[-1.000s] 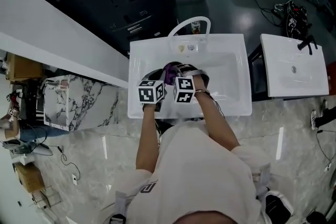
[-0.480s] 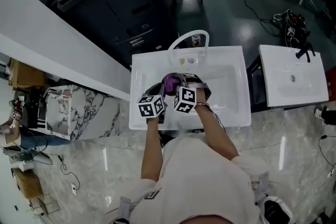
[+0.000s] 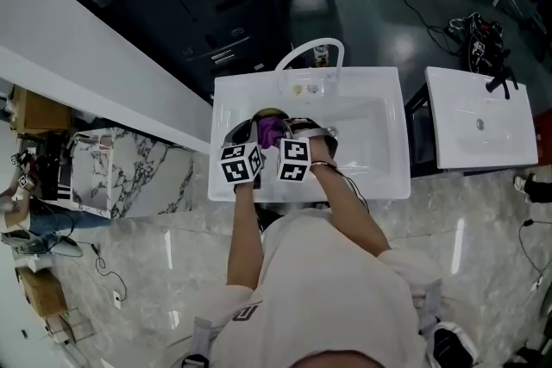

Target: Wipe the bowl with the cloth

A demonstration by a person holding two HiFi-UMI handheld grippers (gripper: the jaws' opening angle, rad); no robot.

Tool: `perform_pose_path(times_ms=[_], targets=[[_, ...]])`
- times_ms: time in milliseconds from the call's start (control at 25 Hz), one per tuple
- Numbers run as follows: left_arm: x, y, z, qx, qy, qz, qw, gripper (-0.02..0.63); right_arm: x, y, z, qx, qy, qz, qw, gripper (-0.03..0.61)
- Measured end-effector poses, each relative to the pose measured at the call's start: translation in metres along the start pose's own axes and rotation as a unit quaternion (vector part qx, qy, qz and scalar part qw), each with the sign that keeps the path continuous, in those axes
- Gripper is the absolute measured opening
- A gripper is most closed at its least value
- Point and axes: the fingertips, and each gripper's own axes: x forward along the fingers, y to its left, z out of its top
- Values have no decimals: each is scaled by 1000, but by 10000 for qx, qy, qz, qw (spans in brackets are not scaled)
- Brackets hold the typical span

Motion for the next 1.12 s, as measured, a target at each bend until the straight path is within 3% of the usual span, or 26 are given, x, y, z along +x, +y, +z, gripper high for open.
perform_pose_path(times_ms=[200, 360, 520, 720, 1120], targets=[[-2, -18, 5, -622, 69, -746, 9953, 31, -2, -4, 10, -40, -67, -96, 9999, 66], [-4, -34, 0, -615, 268, -1082, 9919, 31, -9, -16, 4, 72, -154, -381, 9991, 66], [-3, -38, -2, -39, 469, -916, 9947, 31, -8, -22, 1, 205, -142, -720, 9971, 67], [-4, -40, -12, 316, 677, -833, 9937, 35, -19, -47, -8, 750, -171, -1272, 9889, 67], [-9, -13, 6, 480, 241, -86, 9985, 17, -21, -40, -8, 824, -181, -1008, 9913, 66]])
